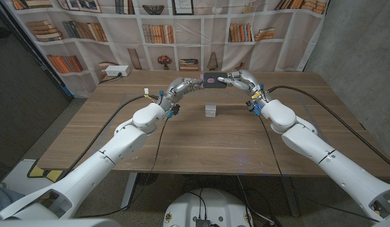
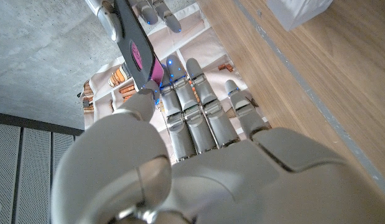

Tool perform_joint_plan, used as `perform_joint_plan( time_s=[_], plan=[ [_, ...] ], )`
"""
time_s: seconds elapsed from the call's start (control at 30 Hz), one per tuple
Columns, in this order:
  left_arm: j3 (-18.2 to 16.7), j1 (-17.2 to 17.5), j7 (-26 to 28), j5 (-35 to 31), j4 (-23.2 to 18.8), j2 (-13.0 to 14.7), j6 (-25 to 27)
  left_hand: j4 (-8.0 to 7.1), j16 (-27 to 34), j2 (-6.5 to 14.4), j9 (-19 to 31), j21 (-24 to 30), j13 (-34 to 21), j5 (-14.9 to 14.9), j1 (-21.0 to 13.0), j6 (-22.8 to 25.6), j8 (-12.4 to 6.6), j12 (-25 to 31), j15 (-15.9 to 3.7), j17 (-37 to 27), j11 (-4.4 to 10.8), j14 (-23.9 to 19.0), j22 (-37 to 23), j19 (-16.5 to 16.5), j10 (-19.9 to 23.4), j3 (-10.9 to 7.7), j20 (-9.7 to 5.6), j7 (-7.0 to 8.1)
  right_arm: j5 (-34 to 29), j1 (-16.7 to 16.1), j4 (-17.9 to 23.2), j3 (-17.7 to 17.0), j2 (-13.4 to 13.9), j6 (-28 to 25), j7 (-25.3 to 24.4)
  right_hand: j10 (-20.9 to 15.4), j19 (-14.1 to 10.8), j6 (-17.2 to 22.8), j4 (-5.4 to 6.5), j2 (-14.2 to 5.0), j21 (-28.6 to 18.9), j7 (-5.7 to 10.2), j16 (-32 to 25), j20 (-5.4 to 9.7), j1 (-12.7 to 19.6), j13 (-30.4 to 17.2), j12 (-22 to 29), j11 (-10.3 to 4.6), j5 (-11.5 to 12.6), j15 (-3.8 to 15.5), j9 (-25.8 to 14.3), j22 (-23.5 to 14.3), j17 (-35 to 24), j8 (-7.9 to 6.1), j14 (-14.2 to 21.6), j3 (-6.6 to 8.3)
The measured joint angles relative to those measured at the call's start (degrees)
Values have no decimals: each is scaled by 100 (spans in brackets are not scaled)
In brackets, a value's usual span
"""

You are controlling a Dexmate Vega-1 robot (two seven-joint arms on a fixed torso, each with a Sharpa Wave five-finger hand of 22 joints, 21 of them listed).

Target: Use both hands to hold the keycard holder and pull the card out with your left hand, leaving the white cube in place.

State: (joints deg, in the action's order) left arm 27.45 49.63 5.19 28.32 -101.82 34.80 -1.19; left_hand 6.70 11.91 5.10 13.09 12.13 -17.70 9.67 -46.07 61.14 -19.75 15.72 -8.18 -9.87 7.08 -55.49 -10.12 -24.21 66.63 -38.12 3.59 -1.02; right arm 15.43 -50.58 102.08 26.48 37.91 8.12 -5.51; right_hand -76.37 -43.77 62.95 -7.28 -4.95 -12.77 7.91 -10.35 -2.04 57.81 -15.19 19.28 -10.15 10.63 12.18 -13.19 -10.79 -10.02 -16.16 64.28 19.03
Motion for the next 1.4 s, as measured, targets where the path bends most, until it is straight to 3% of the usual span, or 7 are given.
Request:
perform_joint_plan(
  time_s=[0.43, 0.53, 0.73, 0.93, 1.4],
  plan=[
    [-50, 67, 88, -1, -56, 20, 3, 1, -27, -1, 48, 0, -47, 0, 0, 50, -43, 0, -20, 2, -4, -40, 0, -2, 37, 1, -1, 11, 15, 1, -52, -18, -9, 65, 6, 1, 0, 0, 0, 0, 0, 0, 0, 0, 0, -17, 24, 1, 24, 0, -28, 0, 16, 0, 0, 0],
    [-53, 74, 109, -2, -73, 23, 14, 36, -26, -18, 64, 0, -61, -1, -15, 120, -95, 42, -31, 1, -4, -91, 0, -25, 40, 36, -23, 79, 19, 4, -58, -18, -10, 70, 14, 1, 0, 0, 0, 0, 0, 0, 0, 0, 0, -16, 24, 1, 24, 0, -28, 0, 5, 0, 0, 0],
    [-59, 93, 195, -38, -116, 25, 63, 200, -26, -376, 128, 0, -193, 0, -95, 529, -377, 209, -85, -15, 133, -228, -1, -118, 300, 202, 10, 295, 28, 5, -66, -18, -11, 76, 25, 1, 0, 0, 0, 0, 0, 0, 0, 0, 0, -16, 25, 1, 23, 0, -28, 0, 0, 1, 0, 0],
    [-62, 114, 285, -82, -162, 22, 103, 192, -26, -622, 232, 0, -356, 0, -119, 778, -594, 379, -125, -42, 223, -310, -16, -175, 471, 352, 118, 389, 36, 0, -66, -18, -8, 86, 31, 1, 0, 0, 0, 1, 0, 0, 0, 0, 1, -16, 25, 1, 23, 0, -14, 0, 16, 1, 0, 0],
    [-68, 145, 422, -145, -236, -1, 173, 206, 0, -774, 396, 0, -658, 1, -194, 890, -785, 583, -172, -171, 286, -441, -16, -187, 573, 541, 207, 460, 58, -39, -49, -28, 11, 93, 39, 2, -31, 0, 0, 8, 0, 0, 0, -31, 8, -39, 20, 2, 18, 0, -9, 0, 16, 4, 0, 0]
  ],
)
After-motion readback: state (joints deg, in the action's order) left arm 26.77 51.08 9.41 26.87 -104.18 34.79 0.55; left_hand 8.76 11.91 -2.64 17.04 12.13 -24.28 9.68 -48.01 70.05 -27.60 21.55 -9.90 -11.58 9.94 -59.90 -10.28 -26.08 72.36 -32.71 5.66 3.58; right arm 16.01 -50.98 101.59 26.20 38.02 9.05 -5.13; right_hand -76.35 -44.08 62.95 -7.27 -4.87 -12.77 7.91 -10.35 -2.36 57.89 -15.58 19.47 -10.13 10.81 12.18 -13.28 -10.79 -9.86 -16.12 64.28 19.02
